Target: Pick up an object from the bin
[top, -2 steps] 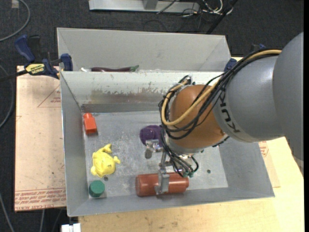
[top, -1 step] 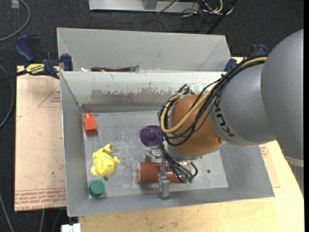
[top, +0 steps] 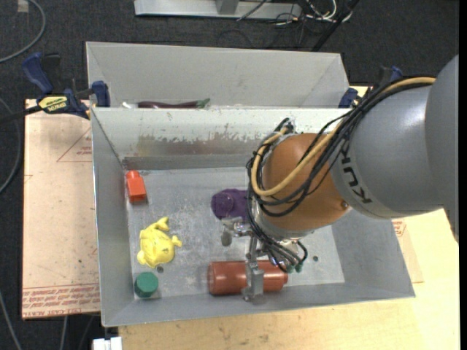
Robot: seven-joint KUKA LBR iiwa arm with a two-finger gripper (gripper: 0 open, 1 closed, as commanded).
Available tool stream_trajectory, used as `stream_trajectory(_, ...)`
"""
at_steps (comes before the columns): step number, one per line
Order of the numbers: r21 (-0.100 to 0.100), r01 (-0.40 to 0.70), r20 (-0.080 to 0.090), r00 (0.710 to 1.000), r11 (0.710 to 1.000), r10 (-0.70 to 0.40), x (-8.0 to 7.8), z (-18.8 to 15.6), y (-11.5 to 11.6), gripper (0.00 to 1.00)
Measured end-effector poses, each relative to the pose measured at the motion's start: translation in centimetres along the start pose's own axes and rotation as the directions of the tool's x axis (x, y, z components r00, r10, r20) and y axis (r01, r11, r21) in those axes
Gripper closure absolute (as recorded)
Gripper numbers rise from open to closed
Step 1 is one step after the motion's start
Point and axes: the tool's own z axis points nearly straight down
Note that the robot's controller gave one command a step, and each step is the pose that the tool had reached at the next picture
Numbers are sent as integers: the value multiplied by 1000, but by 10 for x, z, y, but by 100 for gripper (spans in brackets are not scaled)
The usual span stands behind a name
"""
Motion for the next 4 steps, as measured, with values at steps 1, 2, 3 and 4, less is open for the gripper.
stream_trajectory(1,-1,-24,-2,1000,1000,24,-13,32,-9,0)
stream_trajectory(2,-2,20,5,1000,1000,-20,-2,51,2,100)
stream_trajectory(3,-2,20,5,1000,1000,-20,-2,51,2,100)
stream_trajectory(4,-2,20,5,1000,1000,-20,-2,50,2,100)
